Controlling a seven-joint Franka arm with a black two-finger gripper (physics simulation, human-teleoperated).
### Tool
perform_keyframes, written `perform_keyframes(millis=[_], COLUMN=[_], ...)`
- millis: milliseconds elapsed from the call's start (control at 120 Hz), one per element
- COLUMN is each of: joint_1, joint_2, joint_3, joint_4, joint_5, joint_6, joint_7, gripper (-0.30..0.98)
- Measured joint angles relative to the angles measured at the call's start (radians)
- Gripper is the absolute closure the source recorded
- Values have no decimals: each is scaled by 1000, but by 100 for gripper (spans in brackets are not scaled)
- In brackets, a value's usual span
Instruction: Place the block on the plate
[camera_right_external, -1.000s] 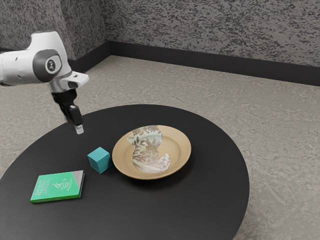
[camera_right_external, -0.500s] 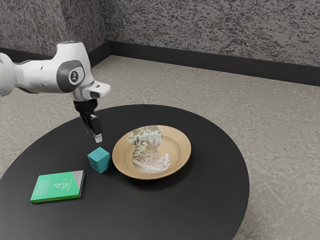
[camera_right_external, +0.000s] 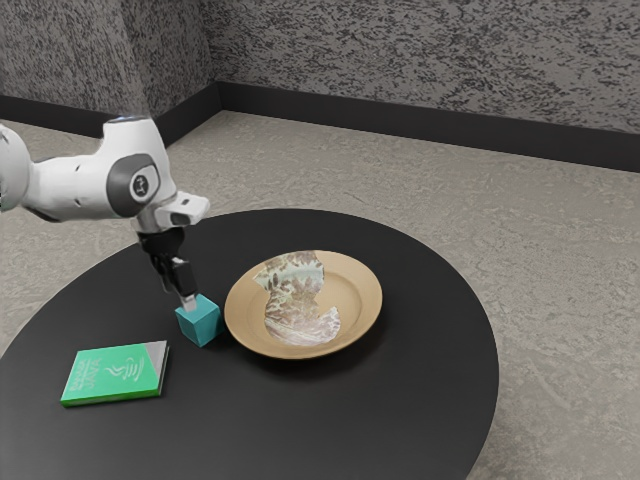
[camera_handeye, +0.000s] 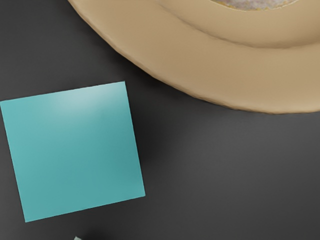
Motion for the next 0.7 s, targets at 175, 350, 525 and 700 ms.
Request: perform_keyframes(millis=[175,350,525,700], joint_1=[0,-1,27,22], joint_2=[49,70,64,79], joint_3=[-1,-1,16,30], joint_4=[4,4,4,11], joint_5=[-17,-32,-38,-40], joint_6=[21,38,45,48], joint_7=[3,6,19,32], gripper=[0,0,0,0])
